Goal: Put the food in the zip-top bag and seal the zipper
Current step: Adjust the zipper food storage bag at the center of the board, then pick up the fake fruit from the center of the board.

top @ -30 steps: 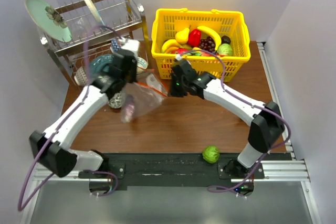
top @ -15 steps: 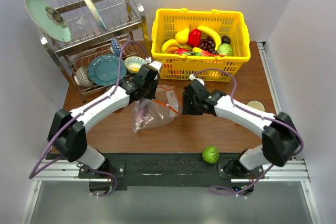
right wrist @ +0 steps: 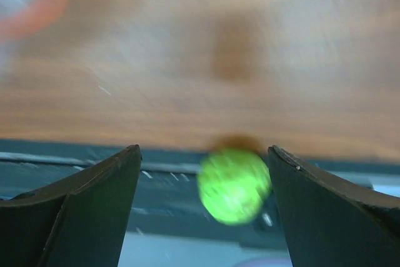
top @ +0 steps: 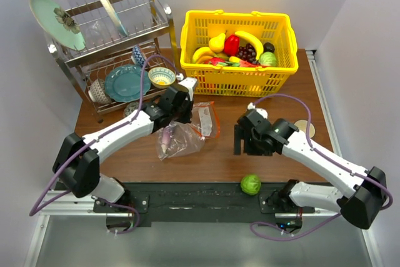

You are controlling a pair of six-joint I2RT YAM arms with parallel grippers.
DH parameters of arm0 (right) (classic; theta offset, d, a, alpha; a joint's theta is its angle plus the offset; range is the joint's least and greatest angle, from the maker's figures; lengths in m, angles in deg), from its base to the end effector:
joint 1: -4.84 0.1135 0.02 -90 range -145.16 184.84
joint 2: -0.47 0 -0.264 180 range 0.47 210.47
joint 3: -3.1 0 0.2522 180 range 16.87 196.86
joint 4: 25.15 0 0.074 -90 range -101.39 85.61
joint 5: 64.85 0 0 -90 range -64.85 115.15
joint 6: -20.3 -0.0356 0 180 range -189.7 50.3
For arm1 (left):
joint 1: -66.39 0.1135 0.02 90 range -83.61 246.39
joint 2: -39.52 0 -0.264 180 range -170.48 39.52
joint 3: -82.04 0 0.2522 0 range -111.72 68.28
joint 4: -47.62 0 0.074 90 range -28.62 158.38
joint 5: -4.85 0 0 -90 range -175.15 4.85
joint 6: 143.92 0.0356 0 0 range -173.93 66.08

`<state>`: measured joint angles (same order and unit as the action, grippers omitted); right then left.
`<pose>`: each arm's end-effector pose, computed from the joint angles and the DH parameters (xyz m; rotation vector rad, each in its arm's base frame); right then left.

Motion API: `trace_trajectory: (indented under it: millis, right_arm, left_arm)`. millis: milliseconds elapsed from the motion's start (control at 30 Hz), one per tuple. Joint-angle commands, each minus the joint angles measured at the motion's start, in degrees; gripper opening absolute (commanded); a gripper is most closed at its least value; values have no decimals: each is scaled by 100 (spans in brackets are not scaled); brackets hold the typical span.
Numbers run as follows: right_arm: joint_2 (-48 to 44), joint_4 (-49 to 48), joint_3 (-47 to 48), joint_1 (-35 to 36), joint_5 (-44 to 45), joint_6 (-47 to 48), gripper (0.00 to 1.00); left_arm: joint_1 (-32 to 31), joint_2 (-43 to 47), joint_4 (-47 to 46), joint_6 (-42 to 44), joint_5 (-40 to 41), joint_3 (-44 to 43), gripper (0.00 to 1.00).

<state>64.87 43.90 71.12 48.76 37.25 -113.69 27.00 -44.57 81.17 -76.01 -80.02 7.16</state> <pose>0.1513 0.1353 0.2686 0.0635 2.6819 0.2007 0.2510 -0.2020 0.2614 0.3084 2.3341 -0.4355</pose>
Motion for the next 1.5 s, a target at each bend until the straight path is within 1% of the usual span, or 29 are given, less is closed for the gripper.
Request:
trace_trajectory:
  millis: [0, 67, 167, 300, 433, 567, 667, 700, 733, 833, 900, 967, 1033, 1067, 1133, 1167, 1267, 1367, 1467]
  right_arm:
    - [-59, 1221, -222, 590, 135, -942, 86]
    - [-164, 1309, -336, 984, 83, -1242, 87]
    - [-287, 1388, -538, 1302, -67, -1665, 87]
    - [-419, 1353, -899, 1400, -234, -1876, 88]
    - [-481, 1030, -1286, 1426, -374, -1938, 88]
    - [-376, 528, -1637, 1426, -471, -1903, 84]
    - [-183, 281, -1699, 1426, -384, -1842, 80]
    - [-130, 237, -1708, 1435, -375, -1798, 78]
    - [-77, 167, -1691, 1426, -366, -1771, 72]
    - [-77, 167, -1524, 1426, -313, -1701, 58]
    - [-129, 193, -1314, 1426, -261, -1605, 39]
    - [-217, 141, -938, 1426, -261, -1438, 38]
    - [-218, 114, -550, 1426, -33, -1148, 40]
    - [-148, 114, -87, 1426, 142, -1069, 40]
    - [-25, -17, 425, 1435, 484, -674, 39]
    - [150, -61, 880, 1435, 591, -568, 38]
    - [432, -439, 1524, 1417, 969, -173, 37]
    - [556, -1070, 1728, 1374, 1137, -67, 37]
    - [696, -1809, 1579, 1207, 1111, -49, 36]
  left_arm:
    - [-15, 244, -467, -138, -108, 57, 0]
    - [-33, 244, -485, -147, -126, 92, 0]
    - [-42, 288, -494, -173, -213, 144, 0]
    - [-59, 367, -529, -208, -380, 171, 0]
    - [-77, 420, -503, -191, -381, 145, 0]
    - [-103, 429, -450, -182, -389, 109, 0]
    - [-130, 429, -432, -182, -372, 92, 0]
    - [-130, 429, -424, -182, -363, 92, 0]
    - [-138, 438, -423, -182, -354, 83, 0]
    - [-165, 429, -380, -182, -337, 65, 0]
    - [-165, 429, -362, -182, -328, 48, 0]
    - [-200, 429, -353, -182, -337, 39, 0]
    - [-235, 429, -336, -182, -337, 22, 0]
    - [-244, 420, -327, -173, -337, 13, 0]
    - [-270, 394, -266, -173, -337, -48, 0]
    - [-262, 394, -222, -164, -328, -58, 0]
    - [-279, 411, -169, -164, -319, -84, 0]
    - [-279, 446, -90, -173, -345, -128, 0]
    - [-270, 517, 42, -173, -319, -198, 0]
